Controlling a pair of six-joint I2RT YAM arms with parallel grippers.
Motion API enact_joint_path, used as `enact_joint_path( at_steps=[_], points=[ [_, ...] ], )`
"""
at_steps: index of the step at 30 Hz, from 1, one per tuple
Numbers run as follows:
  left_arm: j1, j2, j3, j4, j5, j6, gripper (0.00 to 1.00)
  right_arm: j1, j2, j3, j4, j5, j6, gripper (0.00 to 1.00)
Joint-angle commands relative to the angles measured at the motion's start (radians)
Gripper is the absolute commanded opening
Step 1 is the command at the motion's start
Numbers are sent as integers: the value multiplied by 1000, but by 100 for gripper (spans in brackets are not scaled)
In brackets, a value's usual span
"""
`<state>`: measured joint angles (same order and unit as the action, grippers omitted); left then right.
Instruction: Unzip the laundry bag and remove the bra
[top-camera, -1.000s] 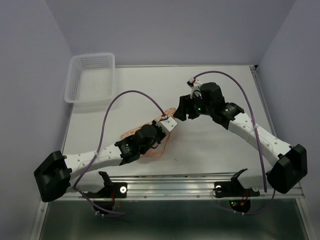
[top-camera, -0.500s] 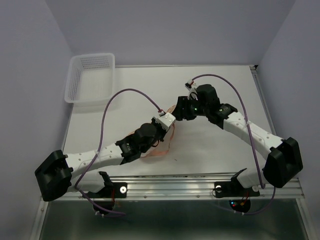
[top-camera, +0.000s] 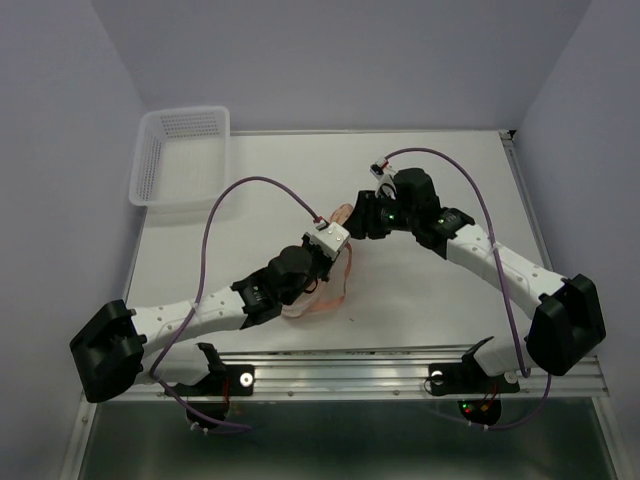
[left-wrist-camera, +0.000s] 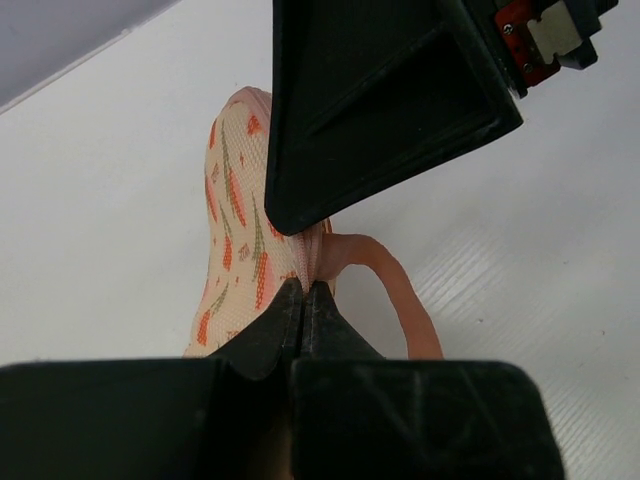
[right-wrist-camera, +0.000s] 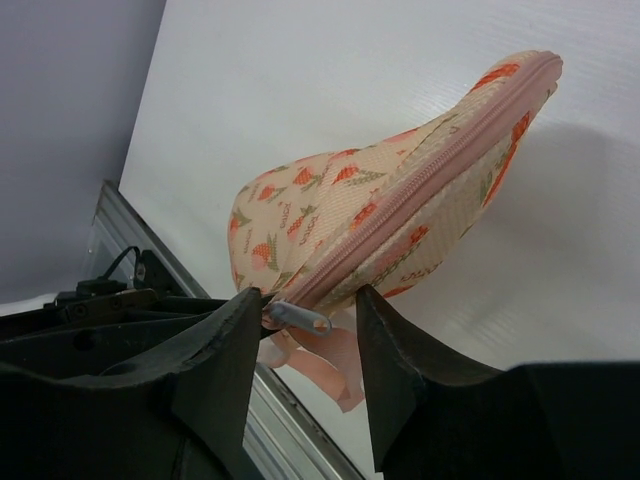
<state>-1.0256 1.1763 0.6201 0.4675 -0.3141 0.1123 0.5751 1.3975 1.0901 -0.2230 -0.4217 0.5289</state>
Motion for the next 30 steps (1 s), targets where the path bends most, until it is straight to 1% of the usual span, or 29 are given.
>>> enact_joint_path(
  at_steps=[1, 2, 4, 8, 12, 14, 16, 18, 23, 30],
  points=[
    [5, -9, 17, 83, -13, -19, 0, -4, -17, -9, 53, -32, 6, 42],
    [5, -9, 18, 82, -13, -19, 0, -4, -15, -9, 51, -32, 6, 42],
    [7, -6, 16, 83, -11, -22, 0, -4, -20, -10, 53, -31, 6, 37],
    [7, 0, 17, 83, -6, -22, 0, -4, -29, -16, 51, -22, -3, 23],
    [9, 0, 15, 83, -5, -22, 0, -4, -41, -24, 51, -9, -7, 15],
    [7, 0, 10, 82, -5, -22, 0, -4, -49, -25, 50, -3, -9, 14],
    [9, 2, 3, 82, -6, -22, 0, -4, -52, -29, 47, 1, -12, 14],
    [10, 0, -2, 82, -6, -26, 0, -4, -60, -30, 45, 8, -15, 20],
    [10, 2, 0, 80, -2, -28, 0, -4, -68, -32, 39, 14, -17, 28],
    [12, 8, 4, 82, 0, -22, 0, -4, -71, -22, 36, 11, -14, 32]
  ],
)
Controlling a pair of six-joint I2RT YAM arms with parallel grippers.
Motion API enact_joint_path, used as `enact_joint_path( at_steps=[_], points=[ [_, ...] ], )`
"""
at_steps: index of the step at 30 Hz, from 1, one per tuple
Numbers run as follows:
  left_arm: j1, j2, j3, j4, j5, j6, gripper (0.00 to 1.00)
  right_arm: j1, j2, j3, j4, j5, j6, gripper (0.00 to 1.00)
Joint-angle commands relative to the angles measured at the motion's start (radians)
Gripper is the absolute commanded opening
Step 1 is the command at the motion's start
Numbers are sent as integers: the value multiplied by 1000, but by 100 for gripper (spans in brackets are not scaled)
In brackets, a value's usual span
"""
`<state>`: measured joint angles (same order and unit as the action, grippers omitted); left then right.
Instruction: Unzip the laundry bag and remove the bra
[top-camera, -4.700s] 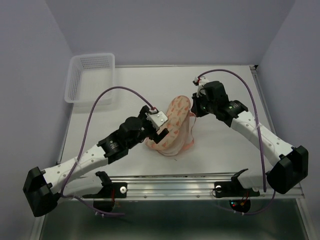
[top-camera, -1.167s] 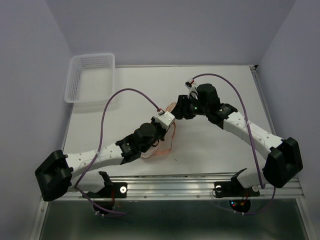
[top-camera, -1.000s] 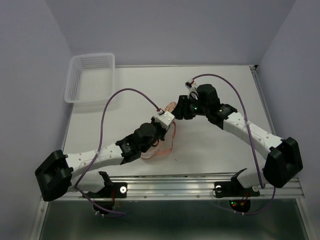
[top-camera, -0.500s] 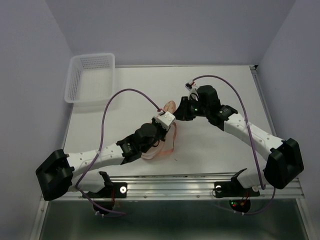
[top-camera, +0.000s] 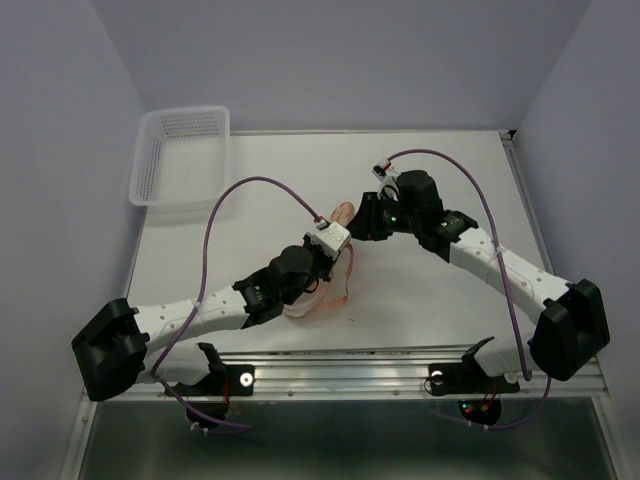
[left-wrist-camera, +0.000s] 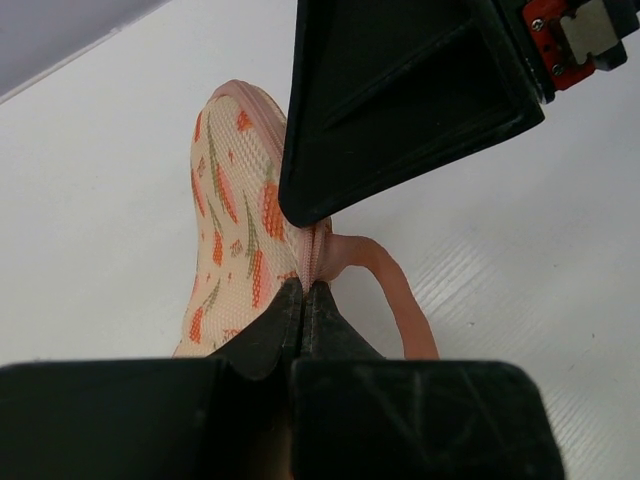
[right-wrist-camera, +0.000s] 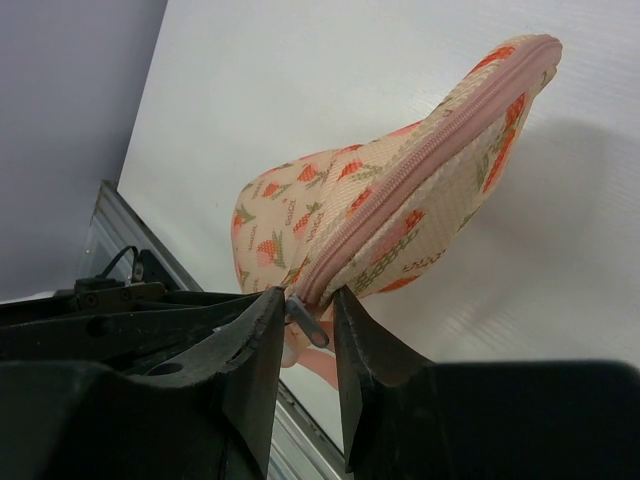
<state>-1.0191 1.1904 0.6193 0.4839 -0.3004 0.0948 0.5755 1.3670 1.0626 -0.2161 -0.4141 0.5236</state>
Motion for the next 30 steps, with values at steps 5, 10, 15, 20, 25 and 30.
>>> enact_joint_path(
  at_steps=[5, 10, 15, 20, 25, 30],
  points=[
    [5, -9, 0, 65, -19, -4, 0, -5, -45, 20, 23, 0, -7, 33],
    [8, -12, 0, 64, -23, 0, 0, -5, -42, 20, 15, -5, -5, 32],
    [13, -12, 2, 64, -32, 9, 0, -5, -49, 8, 6, -14, 12, 33],
    [16, -8, 14, 64, -29, 14, 0, -5, -54, 0, 6, -29, 26, 35],
    [16, 0, 28, 65, -19, 13, 0, -5, -43, 3, 7, -37, 33, 35],
    [14, 2, 33, 65, -13, 8, 0, -5, -25, 10, 7, -45, 33, 34]
  ],
)
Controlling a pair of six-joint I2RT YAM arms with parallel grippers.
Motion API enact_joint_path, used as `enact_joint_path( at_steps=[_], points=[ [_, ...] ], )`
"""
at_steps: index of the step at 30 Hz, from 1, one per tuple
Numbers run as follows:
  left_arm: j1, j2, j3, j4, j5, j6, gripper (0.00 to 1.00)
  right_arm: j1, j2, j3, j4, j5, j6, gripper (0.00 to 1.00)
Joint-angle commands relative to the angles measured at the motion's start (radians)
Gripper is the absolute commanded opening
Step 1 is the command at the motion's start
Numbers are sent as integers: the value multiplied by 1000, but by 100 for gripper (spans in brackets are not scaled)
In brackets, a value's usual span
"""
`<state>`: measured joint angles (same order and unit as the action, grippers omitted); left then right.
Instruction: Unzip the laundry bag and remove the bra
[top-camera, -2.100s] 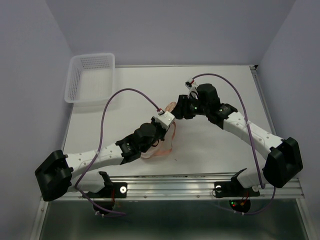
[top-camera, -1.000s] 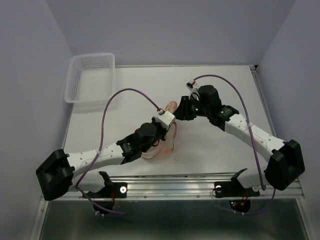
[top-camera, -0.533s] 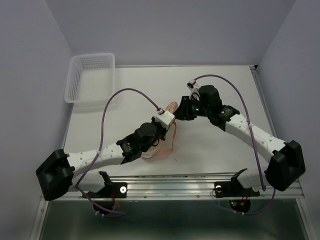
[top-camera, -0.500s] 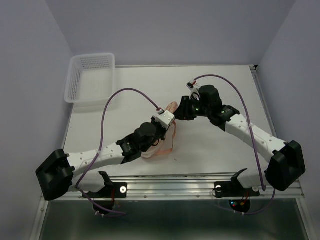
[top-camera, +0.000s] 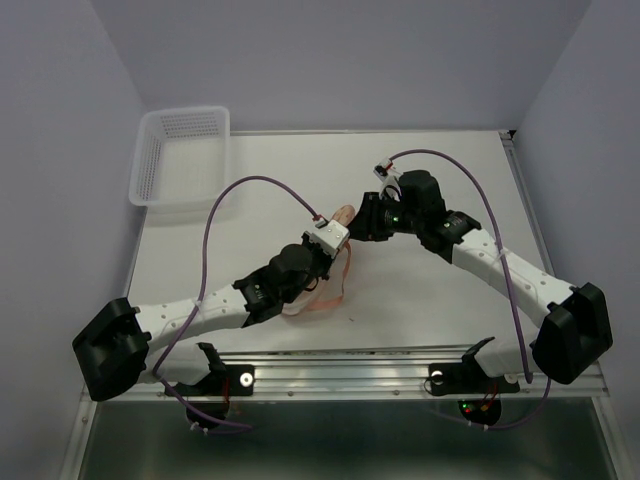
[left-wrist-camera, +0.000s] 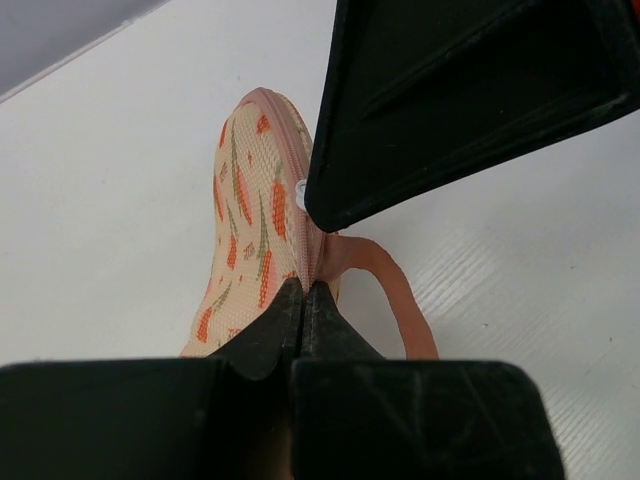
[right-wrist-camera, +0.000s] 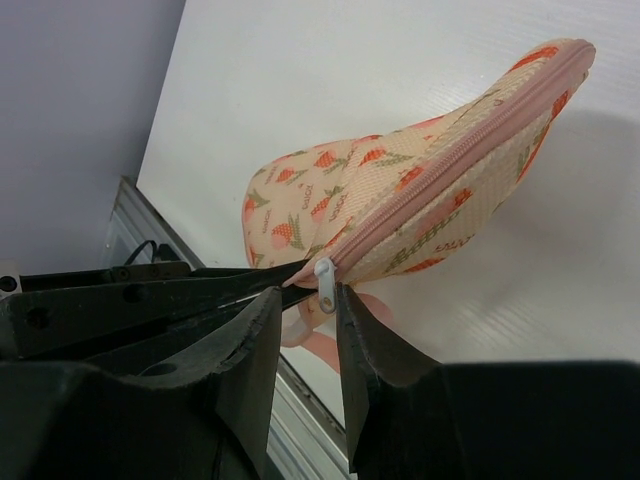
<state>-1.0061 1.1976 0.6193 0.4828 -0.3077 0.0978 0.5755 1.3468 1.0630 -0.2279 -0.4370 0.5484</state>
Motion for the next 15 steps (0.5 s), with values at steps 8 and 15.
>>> enact_joint_path(
  at_steps=[8, 15],
  points=[
    [1, -20, 31, 74, -10, 2, 0, -5, 20, -5, 24, -9, 12, 34],
    [3, -21, 30, 79, -5, 5, 0, -5, 17, -3, 24, 4, 7, 21]
  ],
)
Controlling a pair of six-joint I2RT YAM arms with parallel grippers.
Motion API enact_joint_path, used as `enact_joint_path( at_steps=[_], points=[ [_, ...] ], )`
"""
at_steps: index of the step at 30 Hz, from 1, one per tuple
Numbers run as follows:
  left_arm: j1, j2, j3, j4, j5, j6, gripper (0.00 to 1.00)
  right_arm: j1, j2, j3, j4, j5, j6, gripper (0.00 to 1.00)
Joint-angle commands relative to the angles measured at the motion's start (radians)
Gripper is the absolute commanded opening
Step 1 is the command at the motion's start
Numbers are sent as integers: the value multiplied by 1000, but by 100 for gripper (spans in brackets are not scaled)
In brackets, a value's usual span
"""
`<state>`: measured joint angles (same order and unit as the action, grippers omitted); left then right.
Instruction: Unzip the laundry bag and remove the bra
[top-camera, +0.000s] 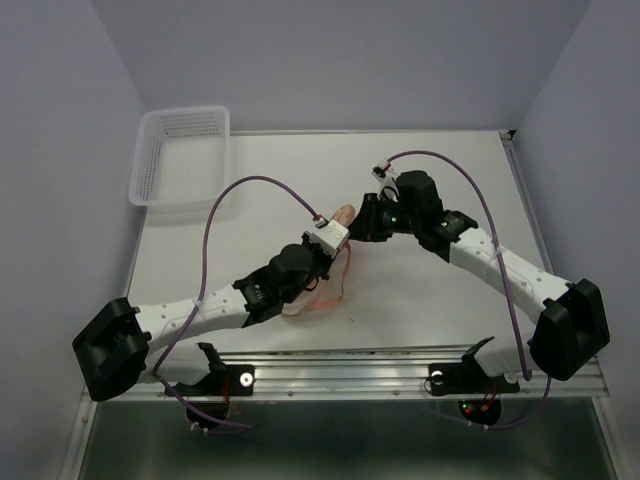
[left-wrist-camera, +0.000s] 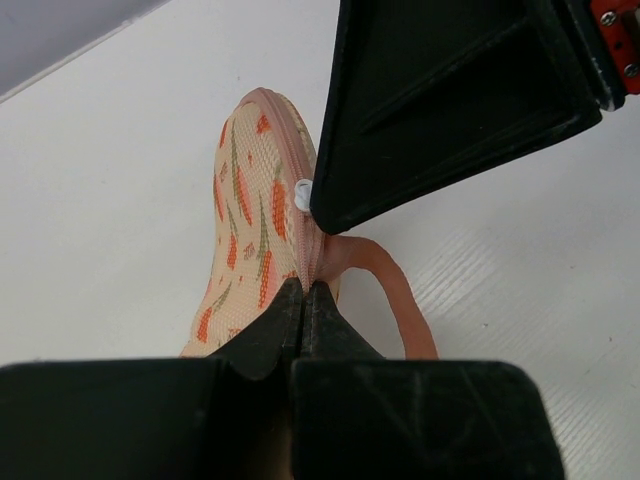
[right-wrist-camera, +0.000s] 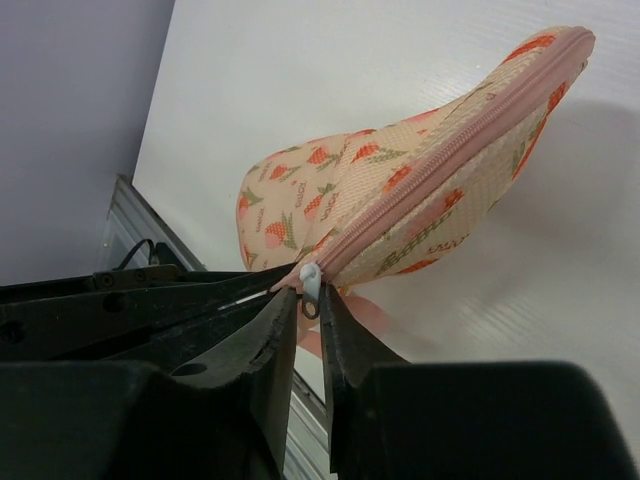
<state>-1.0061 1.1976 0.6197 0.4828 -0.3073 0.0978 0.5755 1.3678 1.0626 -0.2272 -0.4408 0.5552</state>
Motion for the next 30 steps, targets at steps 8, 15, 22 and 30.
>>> enact_joint_path(
  at_steps=[8, 15, 22, 30],
  points=[
    [4, -35, -1, 76, -19, 5, 0, -5, -24, 0, 16, 27, -8, 1],
    [4, -104, -70, 59, -22, 20, 0, -5, -44, 33, -113, 206, -107, 1],
    [4, -204, -144, -10, -52, 14, 0, -46, -59, 72, -191, 332, -184, 1],
    [49, -276, -161, -62, -121, 25, 0, -88, -91, 73, -251, 435, -241, 1]
  ],
)
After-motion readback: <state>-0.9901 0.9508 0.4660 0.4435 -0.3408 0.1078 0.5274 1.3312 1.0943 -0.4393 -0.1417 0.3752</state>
